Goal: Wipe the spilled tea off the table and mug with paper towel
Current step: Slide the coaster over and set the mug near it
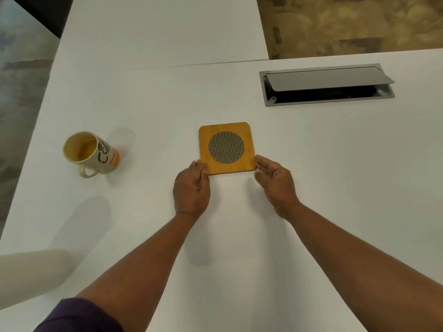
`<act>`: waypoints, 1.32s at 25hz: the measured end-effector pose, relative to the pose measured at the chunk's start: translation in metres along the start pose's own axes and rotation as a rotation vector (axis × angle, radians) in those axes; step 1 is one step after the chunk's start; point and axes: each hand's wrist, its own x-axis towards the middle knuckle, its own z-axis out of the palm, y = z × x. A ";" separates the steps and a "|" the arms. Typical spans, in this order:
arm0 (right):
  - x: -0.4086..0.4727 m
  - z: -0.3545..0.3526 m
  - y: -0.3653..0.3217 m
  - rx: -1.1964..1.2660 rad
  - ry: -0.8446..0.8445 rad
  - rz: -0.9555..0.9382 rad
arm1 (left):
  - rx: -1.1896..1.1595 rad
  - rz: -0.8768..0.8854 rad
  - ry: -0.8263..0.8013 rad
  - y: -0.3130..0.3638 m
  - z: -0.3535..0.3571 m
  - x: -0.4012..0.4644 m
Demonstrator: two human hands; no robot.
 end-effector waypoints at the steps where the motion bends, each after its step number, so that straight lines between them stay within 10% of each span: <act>1: -0.013 0.002 0.004 -0.015 0.002 0.008 | 0.004 -0.001 -0.006 -0.004 -0.005 -0.013; 19: -0.115 0.021 0.062 -0.718 -0.003 -0.314 | 0.306 0.205 -0.160 -0.048 -0.054 -0.133; 33: -0.103 0.024 0.064 -0.755 0.011 -0.281 | 0.319 0.277 -0.221 -0.054 -0.055 -0.112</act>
